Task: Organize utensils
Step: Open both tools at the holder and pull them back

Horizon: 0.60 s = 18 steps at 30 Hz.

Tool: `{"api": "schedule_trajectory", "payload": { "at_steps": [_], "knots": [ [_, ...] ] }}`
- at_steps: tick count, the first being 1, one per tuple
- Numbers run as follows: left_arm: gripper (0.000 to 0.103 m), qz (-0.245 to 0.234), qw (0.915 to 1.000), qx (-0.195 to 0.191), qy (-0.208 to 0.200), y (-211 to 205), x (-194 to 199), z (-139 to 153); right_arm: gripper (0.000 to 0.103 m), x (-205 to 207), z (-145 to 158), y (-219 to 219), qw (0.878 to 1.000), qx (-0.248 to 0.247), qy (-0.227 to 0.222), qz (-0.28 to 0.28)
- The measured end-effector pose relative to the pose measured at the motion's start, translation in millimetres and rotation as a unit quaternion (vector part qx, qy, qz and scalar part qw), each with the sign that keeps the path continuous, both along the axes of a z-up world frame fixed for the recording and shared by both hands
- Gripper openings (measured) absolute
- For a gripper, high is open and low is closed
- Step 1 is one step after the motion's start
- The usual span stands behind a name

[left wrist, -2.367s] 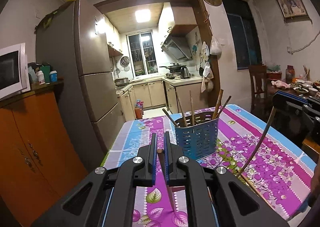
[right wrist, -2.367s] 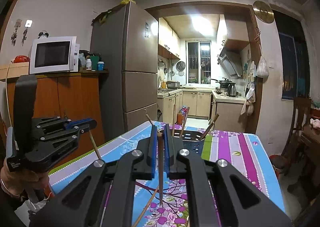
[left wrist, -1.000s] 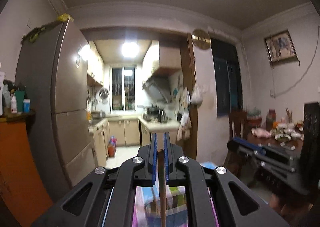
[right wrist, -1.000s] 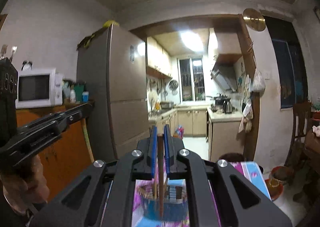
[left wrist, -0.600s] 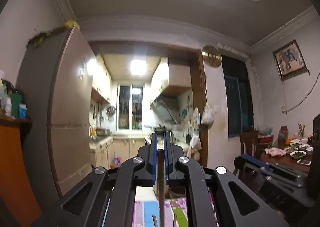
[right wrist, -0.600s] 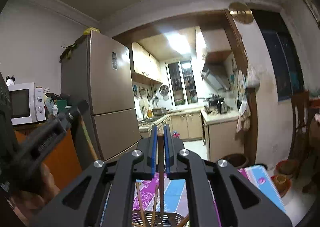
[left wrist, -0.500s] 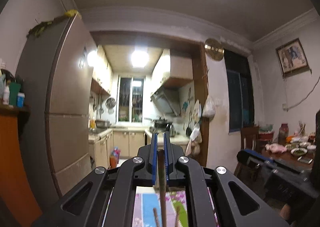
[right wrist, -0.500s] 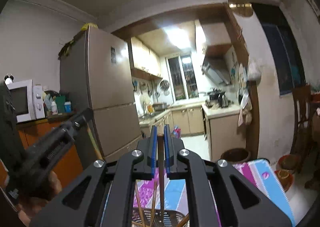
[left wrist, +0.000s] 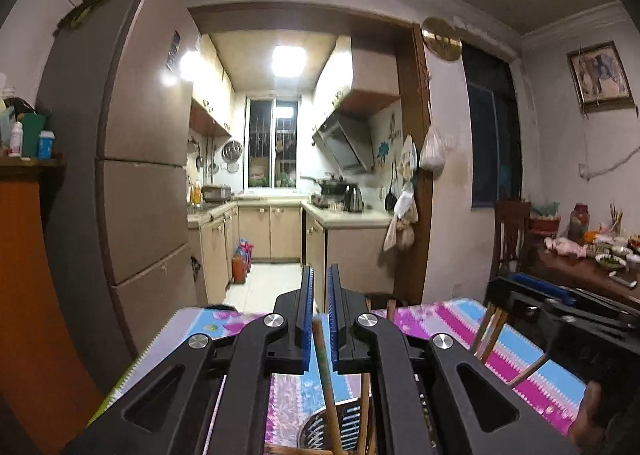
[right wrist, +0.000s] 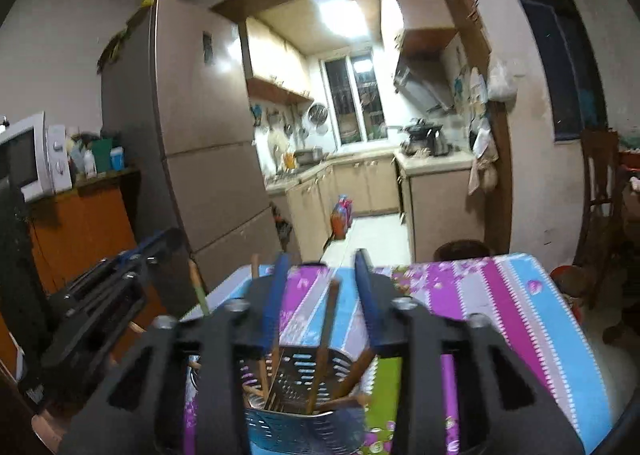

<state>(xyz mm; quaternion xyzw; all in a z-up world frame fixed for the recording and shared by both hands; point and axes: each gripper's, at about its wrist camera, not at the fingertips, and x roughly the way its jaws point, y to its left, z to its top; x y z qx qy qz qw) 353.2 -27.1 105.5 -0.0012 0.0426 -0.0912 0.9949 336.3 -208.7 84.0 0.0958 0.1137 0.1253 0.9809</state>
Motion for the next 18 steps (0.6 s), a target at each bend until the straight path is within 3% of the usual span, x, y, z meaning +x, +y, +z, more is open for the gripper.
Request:
{"api": "schedule_trajectory", "payload": {
  "at_steps": [3, 5, 9, 11, 15, 16, 18],
  "knots": [
    [0.011, 0.003, 0.9992, -0.016, -0.037, 16.8, -37.2, 30.3, 0.035, -36.2, 25.1, -23.3, 0.999, -0.009, -0.035, -0.019],
    [0.033, 0.012, 0.9975, -0.020, -0.067, 29.9, -75.8, 49.2, 0.035, -70.2, 39.1, -43.4, 0.997, -0.026, -0.057, -0.042],
    [0.035, 0.003, 0.9962, 0.028, -0.082, 41.8, -151.7, 57.0, 0.039, -145.6, 49.4, -80.7, 0.991, -0.065, -0.080, -0.089],
    [0.036, -0.008, 0.9955, 0.071, -0.062, 42.0, -183.7, 43.9, 0.052, -177.1, 44.5, -94.3, 0.989, -0.076, -0.080, -0.102],
    [0.041, -0.029, 0.9888, 0.146, 0.015, 42.1, -230.2, -9.7, 0.066, -244.4, 11.5, -108.5, 0.986, -0.106, -0.038, -0.123],
    [0.042, -0.047, 0.9852, 0.153, 0.061, 42.7, -240.7, -31.3, 0.070, -258.8, -2.3, -108.8, 0.987, -0.108, -0.018, -0.122],
    [0.043, -0.076, 0.9759, 0.148, 0.141, 42.5, -253.3, -67.1, 0.087, -278.5, -28.5, -106.0, 0.987, -0.107, 0.023, -0.118]
  ]
}}
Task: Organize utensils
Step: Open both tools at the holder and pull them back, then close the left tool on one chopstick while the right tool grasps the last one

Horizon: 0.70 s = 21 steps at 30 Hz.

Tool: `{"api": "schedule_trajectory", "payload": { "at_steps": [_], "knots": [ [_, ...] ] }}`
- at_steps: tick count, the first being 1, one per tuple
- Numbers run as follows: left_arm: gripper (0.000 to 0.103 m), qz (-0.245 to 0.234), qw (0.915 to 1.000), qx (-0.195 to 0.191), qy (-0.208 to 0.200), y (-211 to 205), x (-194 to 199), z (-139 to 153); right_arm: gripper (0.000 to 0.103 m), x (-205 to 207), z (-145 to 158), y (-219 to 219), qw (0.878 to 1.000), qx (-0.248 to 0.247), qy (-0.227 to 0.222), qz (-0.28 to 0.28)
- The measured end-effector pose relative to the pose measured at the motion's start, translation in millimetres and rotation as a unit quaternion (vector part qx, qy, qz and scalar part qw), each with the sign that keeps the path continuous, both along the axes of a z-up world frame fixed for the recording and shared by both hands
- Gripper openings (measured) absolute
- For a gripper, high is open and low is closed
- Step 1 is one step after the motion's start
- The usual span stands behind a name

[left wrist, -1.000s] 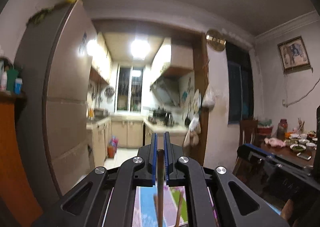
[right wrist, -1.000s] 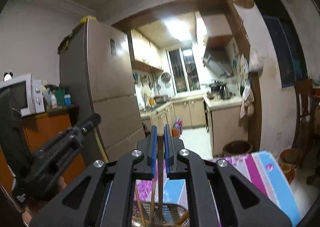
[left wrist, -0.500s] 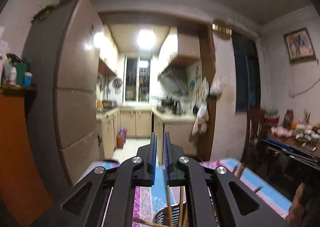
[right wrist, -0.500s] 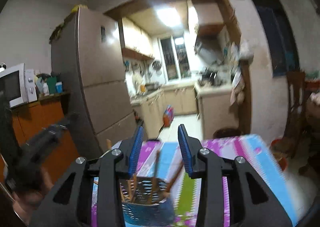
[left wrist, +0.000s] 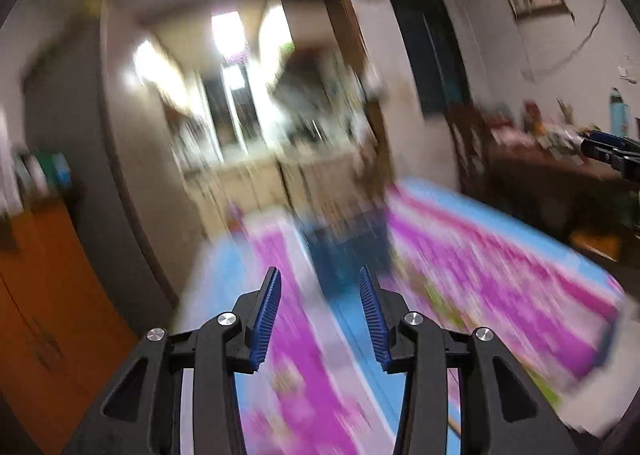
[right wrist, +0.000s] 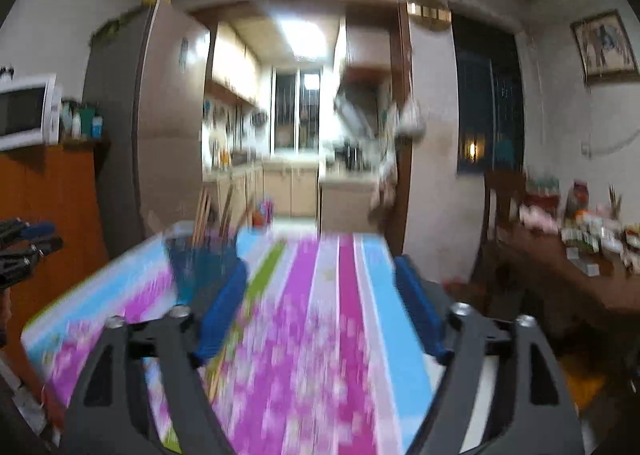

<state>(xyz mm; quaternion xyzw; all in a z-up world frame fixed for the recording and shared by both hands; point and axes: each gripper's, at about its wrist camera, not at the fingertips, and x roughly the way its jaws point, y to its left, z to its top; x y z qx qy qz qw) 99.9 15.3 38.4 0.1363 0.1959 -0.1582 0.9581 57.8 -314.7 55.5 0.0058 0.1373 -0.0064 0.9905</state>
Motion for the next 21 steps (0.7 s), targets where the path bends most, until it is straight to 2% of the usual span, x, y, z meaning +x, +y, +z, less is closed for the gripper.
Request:
{"api": "schedule_trajectory", "payload": {
  "at_steps": [1, 2, 3, 5, 7, 9, 11, 13, 15, 16, 18, 21],
  "knots": [
    [0.044, -0.006, 0.9996, -0.001, 0.029, -1.3, -6.8, -16.8, 0.092, -9.6, -17.8, 3.8, 1.000, 0.003, 0.028, 0.000],
    [0.050, -0.012, 0.9986, -0.001, 0.051, -3.1, -13.8, -33.1, 0.097, -14.6, -28.6, 8.3, 0.999, 0.004, 0.043, 0.000],
    [0.054, -0.019, 0.9975, 0.000, 0.069, -5.9, -22.6, -49.2, 0.097, -21.9, -46.4, 13.7, 0.998, 0.010, 0.064, 0.001],
    [0.071, -0.039, 0.9945, -0.011, 0.097, -12.2, -40.9, -78.9, 0.097, -28.6, -74.4, 23.9, 0.994, 0.035, 0.101, 0.013],
    [0.071, -0.051, 0.9923, -0.006, 0.113, -24.4, -53.6, -103.7, 0.097, -34.9, -103.0, 33.3, 0.989, 0.062, 0.129, 0.030],
    [0.071, -0.050, 0.9932, 0.014, 0.104, -37.5, -60.9, -120.7, 0.097, -40.9, -127.1, 46.6, 0.987, 0.072, 0.141, 0.037],
    [0.066, -0.045, 0.9932, 0.022, 0.105, -48.2, -58.7, -133.3, 0.095, -43.4, -140.5, 55.4, 0.985, 0.084, 0.143, 0.054],
    [0.060, -0.040, 0.9929, 0.007, 0.111, -52.8, -55.1, -143.1, 0.086, -43.3, -152.3, 62.9, 0.983, 0.088, 0.149, 0.067],
    [0.054, -0.036, 0.9932, -0.002, 0.111, -59.4, -49.9, -144.5, 0.069, -42.0, -158.5, 72.0, 0.982, 0.080, 0.152, 0.084],
    [0.049, -0.032, 0.9935, -0.004, 0.109, -60.0, -47.8, -145.1, 0.066, -41.0, -161.3, 76.6, 0.981, 0.071, 0.152, 0.093],
    [0.040, -0.022, 0.9939, -0.001, 0.108, -62.3, -44.6, -151.8, 0.050, -39.5, -166.5, 84.1, 0.980, 0.052, 0.155, 0.111],
    [0.027, -0.020, 0.9953, -0.001, 0.095, -64.6, -45.5, -153.3, 0.041, -33.3, -171.0, 86.7, 0.975, 0.058, 0.158, 0.145]
  ]
}}
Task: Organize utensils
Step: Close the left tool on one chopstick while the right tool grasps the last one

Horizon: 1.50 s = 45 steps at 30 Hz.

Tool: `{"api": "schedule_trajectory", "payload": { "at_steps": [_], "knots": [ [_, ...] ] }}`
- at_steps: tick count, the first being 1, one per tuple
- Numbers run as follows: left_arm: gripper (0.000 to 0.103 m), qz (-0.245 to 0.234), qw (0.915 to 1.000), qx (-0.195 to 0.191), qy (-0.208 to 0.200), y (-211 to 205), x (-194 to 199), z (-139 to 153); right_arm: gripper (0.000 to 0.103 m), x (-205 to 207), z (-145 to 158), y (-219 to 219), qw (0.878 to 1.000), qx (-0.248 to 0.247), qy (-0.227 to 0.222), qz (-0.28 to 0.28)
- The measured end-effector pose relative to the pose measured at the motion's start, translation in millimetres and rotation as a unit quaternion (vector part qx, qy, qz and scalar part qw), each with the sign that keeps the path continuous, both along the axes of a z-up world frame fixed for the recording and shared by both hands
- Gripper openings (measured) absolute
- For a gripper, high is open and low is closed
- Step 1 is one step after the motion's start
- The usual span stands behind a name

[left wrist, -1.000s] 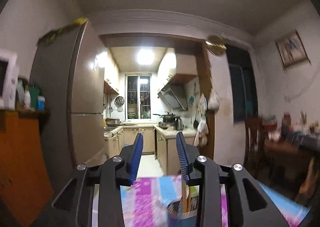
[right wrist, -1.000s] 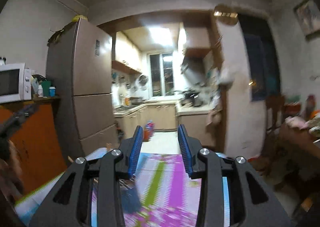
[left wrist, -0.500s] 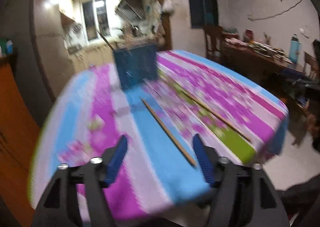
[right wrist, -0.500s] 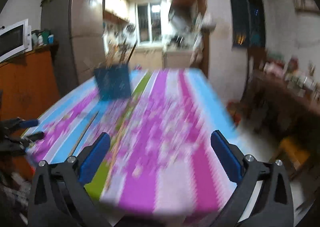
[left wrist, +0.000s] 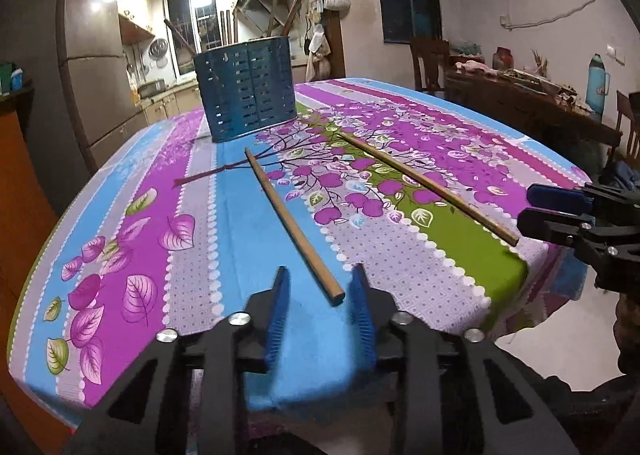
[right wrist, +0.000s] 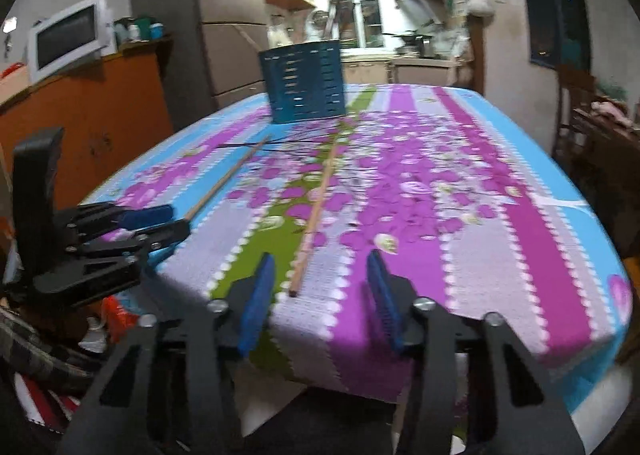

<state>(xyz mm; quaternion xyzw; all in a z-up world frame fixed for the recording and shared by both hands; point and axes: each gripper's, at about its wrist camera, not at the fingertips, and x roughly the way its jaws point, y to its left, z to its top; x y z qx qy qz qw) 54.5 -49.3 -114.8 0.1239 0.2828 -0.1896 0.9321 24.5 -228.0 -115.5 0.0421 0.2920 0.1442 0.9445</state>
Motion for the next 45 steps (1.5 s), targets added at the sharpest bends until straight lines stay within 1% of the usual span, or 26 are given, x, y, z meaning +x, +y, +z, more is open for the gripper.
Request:
{"api": "schedule_trajectory", "payload": {
  "at_steps": [1, 2, 4, 6, 8, 9, 12, 16, 18, 20, 22, 25, 29, 32, 34, 37, 45],
  "knots": [
    [0.017, 0.006, 0.9999, 0.005, -0.008, -1.2, -0.6, -1.3, 0.040, 3.0, -0.9, 2.2, 1.000, 0.000, 0.003, 0.007],
    [0.014, 0.008, 0.9999, 0.005, -0.011, -1.0, -1.0, -1.8, 0.038, 6.0, -3.3, 5.0, 1.000, -0.005, 0.005, 0.014],
    [0.014, 0.009, 0.9998, 0.003, -0.018, -1.0, -2.4, -3.1, 0.036, 7.8, -6.1, 7.8, 1.000, -0.012, 0.007, 0.021],
    [0.014, 0.009, 0.9995, 0.012, -0.028, -2.7, -4.9, -3.7, 0.025, 9.1, -8.0, 8.7, 1.000, -0.022, 0.003, 0.020],
    [0.014, 0.011, 0.9990, 0.018, -0.038, -4.5, -7.4, -5.4, 0.018, 8.6, -8.2, 8.4, 0.999, -0.037, -0.002, 0.018],
    [0.014, 0.013, 0.9989, 0.017, -0.040, -4.7, -8.1, -6.0, 0.017, 7.9, -8.7, 8.4, 0.999, -0.043, -0.005, 0.018],
    [0.014, 0.020, 0.9988, 0.011, -0.044, -4.6, -9.5, -6.4, 0.017, 2.6, -10.6, 8.4, 0.999, -0.046, -0.012, 0.020],
    [0.015, 0.022, 0.9979, 0.021, -0.057, -7.2, -11.8, -8.5, 0.017, -2.8, -12.7, 13.2, 0.998, -0.053, -0.026, 0.023],
    [0.015, 0.022, 0.9975, 0.022, -0.063, -7.4, -13.4, -9.8, 0.017, -2.9, -13.2, 12.1, 0.999, -0.044, -0.026, 0.018],
    [0.015, 0.023, 0.9976, 0.015, -0.064, -5.7, -13.4, -10.5, 0.016, -5.3, -15.2, 12.7, 0.999, -0.040, -0.034, 0.009],
    [0.015, 0.024, 0.9977, 0.005, -0.063, -4.0, -13.8, -10.7, 0.013, -8.6, -16.5, 15.4, 0.998, -0.040, -0.042, -0.004],
    [0.012, 0.025, 0.9977, -0.001, -0.063, -3.1, -14.3, -11.1, 0.006, -11.6, -17.9, 16.8, 0.998, -0.027, -0.048, -0.016],
    [0.008, 0.029, 0.9978, -0.006, -0.059, 0.6, -12.3, -10.1, 0.006, -12.5, -17.9, 17.9, 0.998, -0.020, -0.051, -0.027],
    [0.008, 0.036, 0.9977, -0.010, -0.056, 4.7, -10.1, -8.5, 0.005, -10.5, -16.9, 15.9, 0.999, -0.009, -0.045, -0.029],
    [0.008, 0.039, 0.9971, -0.011, -0.064, 6.7, -11.8, -5.1, 0.005, -8.2, -14.4, 13.8, 0.999, 0.001, -0.041, -0.026],
    [0.008, 0.045, 0.9959, -0.016, -0.077, 11.1, -14.5, 2.6, 0.005, -7.7, -7.9, 11.9, 0.999, 0.004, -0.046, -0.026],
    [0.008, 0.066, 0.9917, -0.030, -0.107, 28.5, -18.2, 28.9, 0.005, -6.7, 22.0, 12.3, 0.996, -0.006, -0.083, -0.021]
  ]
}}
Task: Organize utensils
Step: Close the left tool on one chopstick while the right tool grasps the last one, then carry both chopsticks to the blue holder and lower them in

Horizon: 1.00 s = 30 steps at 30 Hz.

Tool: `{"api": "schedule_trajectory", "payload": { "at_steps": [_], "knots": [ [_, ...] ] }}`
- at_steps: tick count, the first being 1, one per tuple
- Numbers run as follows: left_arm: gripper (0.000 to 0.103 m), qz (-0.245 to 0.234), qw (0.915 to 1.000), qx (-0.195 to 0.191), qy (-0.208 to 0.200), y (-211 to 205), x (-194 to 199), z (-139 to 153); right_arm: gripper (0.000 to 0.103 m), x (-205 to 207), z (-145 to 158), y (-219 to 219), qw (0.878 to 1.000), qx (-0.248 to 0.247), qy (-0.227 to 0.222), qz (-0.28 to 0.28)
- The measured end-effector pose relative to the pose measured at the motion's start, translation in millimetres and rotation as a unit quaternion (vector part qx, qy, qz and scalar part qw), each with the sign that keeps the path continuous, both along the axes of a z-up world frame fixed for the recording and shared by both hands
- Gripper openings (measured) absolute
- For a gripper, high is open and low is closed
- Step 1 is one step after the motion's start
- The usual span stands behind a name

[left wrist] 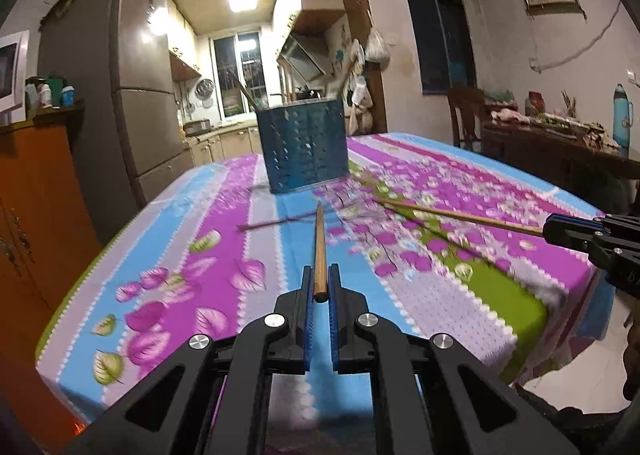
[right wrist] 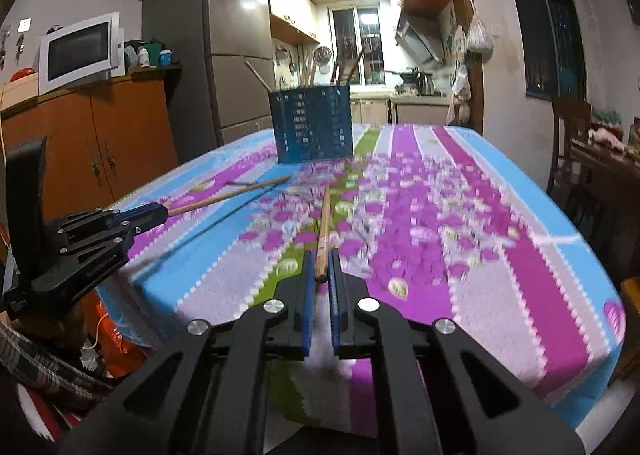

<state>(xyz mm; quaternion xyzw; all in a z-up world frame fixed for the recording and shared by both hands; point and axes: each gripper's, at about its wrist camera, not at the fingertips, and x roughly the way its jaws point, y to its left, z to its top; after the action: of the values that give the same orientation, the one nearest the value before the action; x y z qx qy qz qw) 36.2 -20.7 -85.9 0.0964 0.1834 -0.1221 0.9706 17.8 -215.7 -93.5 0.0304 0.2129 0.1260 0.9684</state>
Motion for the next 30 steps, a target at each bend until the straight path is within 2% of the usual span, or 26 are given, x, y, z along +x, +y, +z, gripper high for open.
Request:
{"api": "schedule_trajectory", "payload": {
  "at_steps": [10, 12, 18, 22, 30],
  "knots": [
    [0.008, 0.000, 0.9989, -0.012, -0.046, 13.6, -10.1, 44.8, 0.005, 3.4, 45.2, 3.4, 0.997, -0.029, -0.065, 0.009],
    [0.008, -0.003, 0.9985, -0.026, -0.047, 17.6, -6.8, 57.7, 0.005, 4.6, 54.6, 4.5, 0.996, -0.032, -0.078, 0.012],
    [0.008, -0.004, 0.9972, -0.034, -0.067, 19.7, 5.4, 91.3, 0.005, 14.2, 83.4, 9.9, 0.993, -0.039, -0.111, 0.022],
    [0.008, -0.006, 0.9960, -0.044, -0.078, 21.9, 17.1, 111.0, 0.005, 28.6, 97.9, 6.6, 0.992, -0.027, -0.119, 0.023],
    [0.008, -0.023, 0.9967, -0.054, -0.056, 21.0, 53.0, 142.1, 0.005, 60.9, 130.5, -1.1, 0.992, 0.002, -0.120, 0.032]
  ]
}}
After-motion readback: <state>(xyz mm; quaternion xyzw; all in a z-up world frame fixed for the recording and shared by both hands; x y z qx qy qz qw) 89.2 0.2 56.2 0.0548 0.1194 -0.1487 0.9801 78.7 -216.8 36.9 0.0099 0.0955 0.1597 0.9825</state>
